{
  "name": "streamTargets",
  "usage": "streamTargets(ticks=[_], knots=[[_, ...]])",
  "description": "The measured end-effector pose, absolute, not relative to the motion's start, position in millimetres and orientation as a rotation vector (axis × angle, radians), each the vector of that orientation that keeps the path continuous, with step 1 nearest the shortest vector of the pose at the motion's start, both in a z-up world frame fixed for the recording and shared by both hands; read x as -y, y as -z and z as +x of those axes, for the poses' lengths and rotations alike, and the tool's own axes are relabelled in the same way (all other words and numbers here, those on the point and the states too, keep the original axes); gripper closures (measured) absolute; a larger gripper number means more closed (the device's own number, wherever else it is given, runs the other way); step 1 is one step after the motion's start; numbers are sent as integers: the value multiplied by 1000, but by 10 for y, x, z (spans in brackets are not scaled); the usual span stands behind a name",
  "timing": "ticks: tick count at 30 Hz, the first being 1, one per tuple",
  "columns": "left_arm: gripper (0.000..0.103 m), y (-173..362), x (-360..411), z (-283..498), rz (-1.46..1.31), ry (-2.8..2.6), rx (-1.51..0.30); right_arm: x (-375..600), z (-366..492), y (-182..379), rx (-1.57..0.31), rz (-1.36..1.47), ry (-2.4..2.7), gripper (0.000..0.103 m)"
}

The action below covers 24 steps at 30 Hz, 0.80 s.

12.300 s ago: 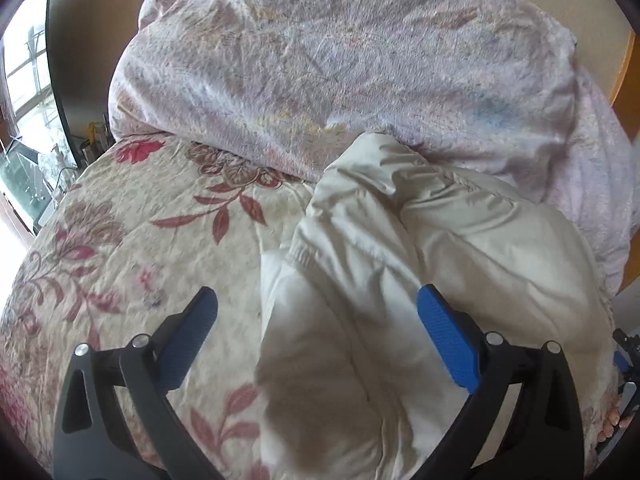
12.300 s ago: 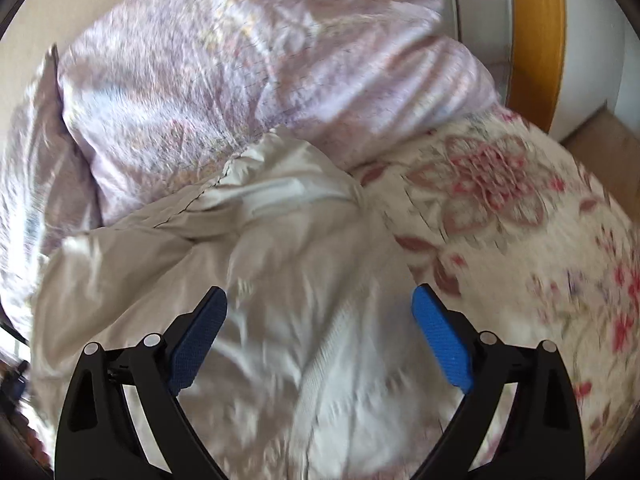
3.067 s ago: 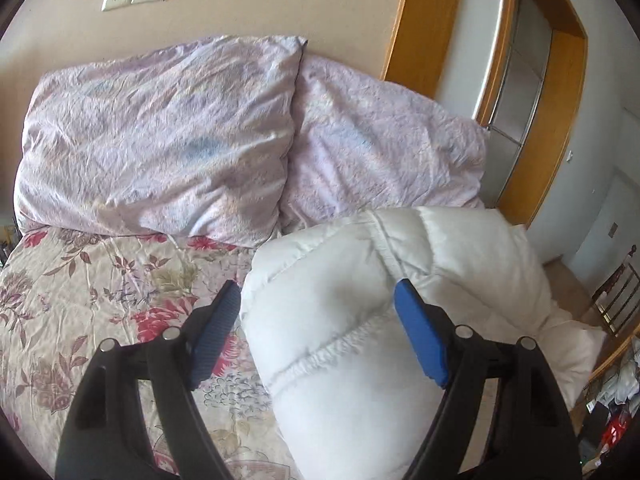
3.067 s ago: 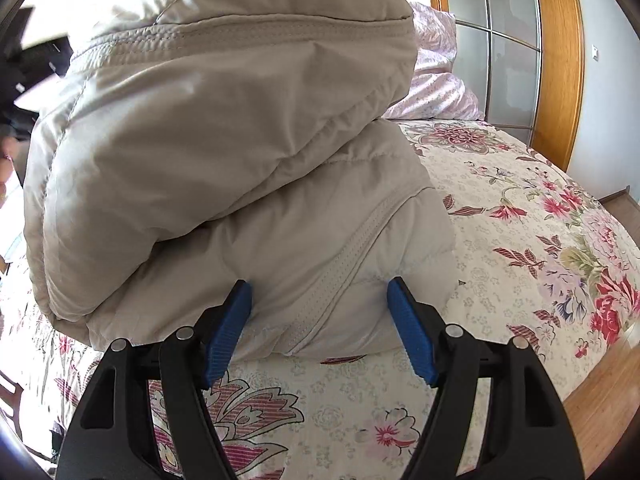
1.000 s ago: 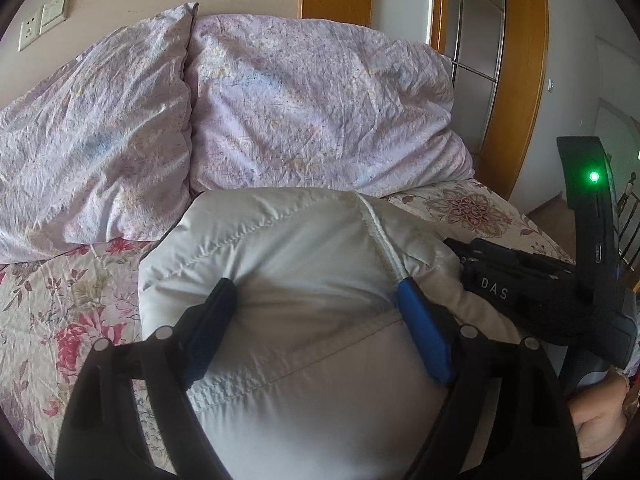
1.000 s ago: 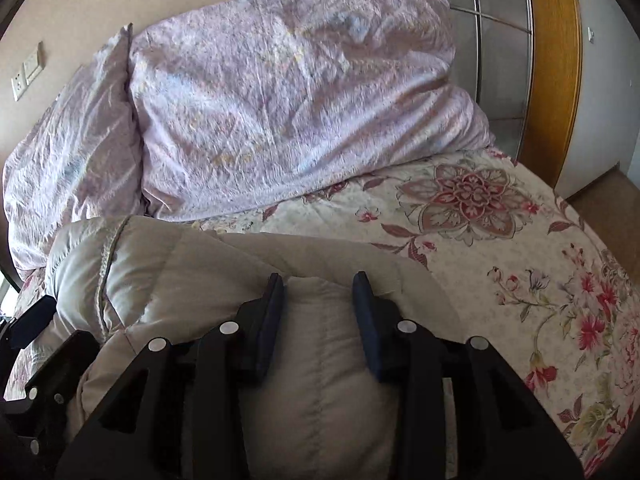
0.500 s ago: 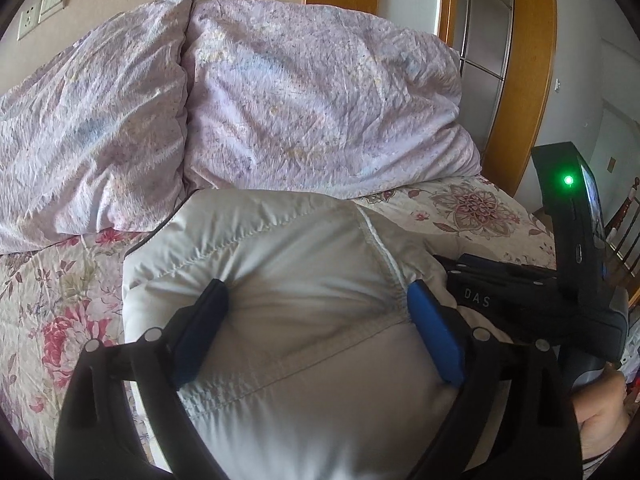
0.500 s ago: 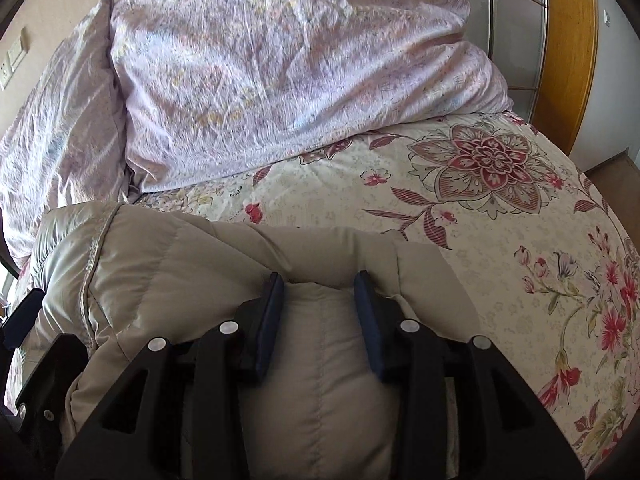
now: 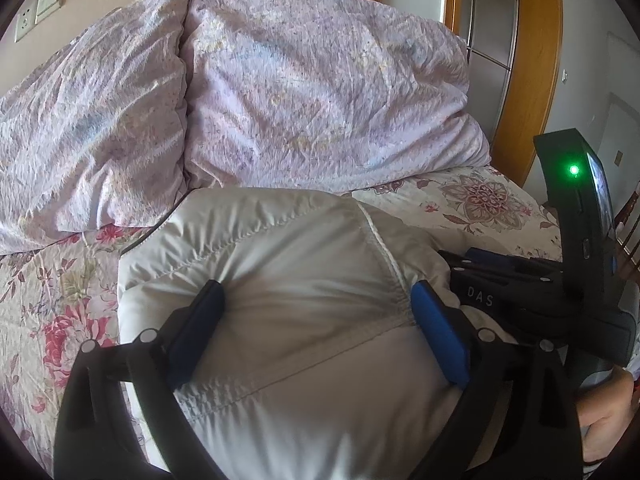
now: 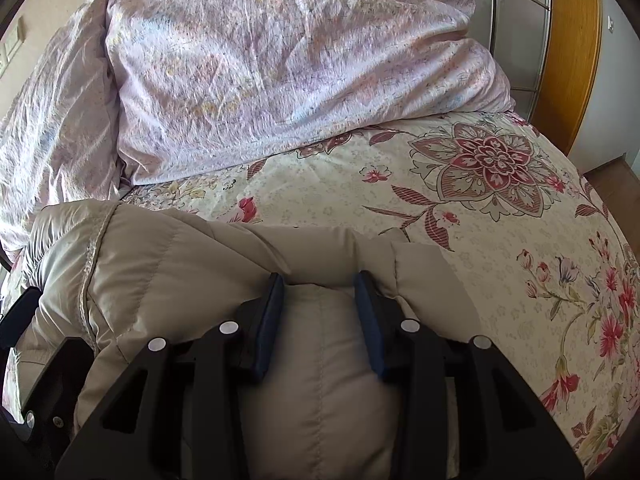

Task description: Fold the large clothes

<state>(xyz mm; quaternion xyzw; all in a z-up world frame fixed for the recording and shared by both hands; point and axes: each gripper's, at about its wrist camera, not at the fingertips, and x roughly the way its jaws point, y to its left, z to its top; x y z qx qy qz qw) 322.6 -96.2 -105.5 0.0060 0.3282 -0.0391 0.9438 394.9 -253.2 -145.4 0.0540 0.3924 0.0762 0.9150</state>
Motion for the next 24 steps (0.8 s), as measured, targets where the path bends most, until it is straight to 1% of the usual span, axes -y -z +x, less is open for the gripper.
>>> streamTargets(ticks=[11,17,24], knots=[[3,1083,978,3336,30,73,-692,2540,3966,1455,-804,112,-146,64],[3,1079,974,3354,28,74,-680,2554,3953,1449,-787,127,-138,64],[3,772,692,3022,-21,34,-606,2637,3755,1311,-723,154,-146,63]])
